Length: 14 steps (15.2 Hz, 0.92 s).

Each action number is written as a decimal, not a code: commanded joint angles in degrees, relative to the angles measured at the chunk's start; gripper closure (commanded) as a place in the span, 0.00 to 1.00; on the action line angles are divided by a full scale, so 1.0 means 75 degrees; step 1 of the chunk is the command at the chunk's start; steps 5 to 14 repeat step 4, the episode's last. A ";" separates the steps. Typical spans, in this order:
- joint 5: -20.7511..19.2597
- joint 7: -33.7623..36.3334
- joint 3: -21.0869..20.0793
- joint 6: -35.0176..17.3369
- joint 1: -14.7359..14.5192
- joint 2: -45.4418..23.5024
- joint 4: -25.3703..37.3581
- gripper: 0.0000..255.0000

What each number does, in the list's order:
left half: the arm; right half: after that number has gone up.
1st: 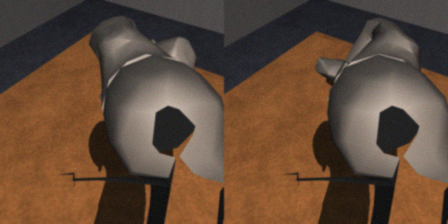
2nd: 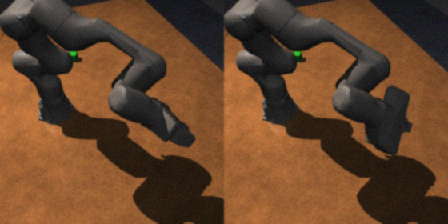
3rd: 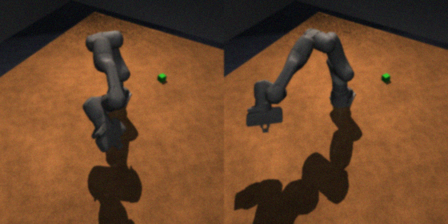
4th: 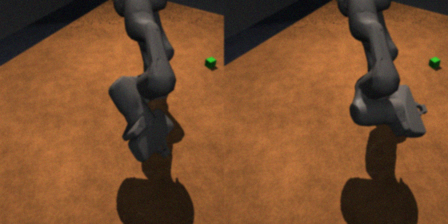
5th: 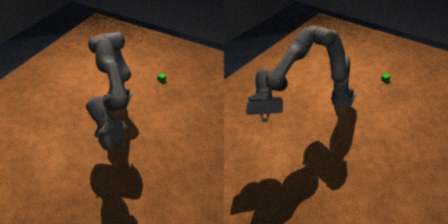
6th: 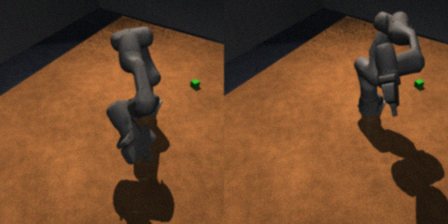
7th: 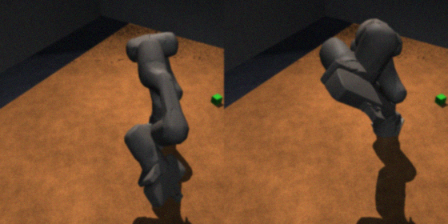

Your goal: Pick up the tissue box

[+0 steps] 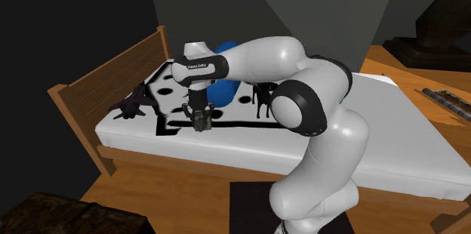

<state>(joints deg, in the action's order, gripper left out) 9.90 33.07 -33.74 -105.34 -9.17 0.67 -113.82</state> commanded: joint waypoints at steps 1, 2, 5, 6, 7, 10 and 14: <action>0.0017 0.0012 0.0007 0.0202 0.0006 0.0052 0.0160 1.00; 0.0025 0.0017 0.0012 0.0303 0.0010 0.0076 0.0240 1.00; 0.0027 0.0017 0.0013 0.0318 0.0011 0.0080 0.0252 1.00; 0.0027 0.0017 0.0013 0.0318 0.0011 0.0080 0.0252 1.00; 0.0027 0.0017 0.0013 0.0318 0.0011 0.0080 0.0252 1.00; 0.0027 0.0017 0.0013 0.0318 0.0011 0.0080 0.0252 1.00; 0.0027 0.0017 0.0013 0.0318 0.0011 0.0080 0.0252 1.00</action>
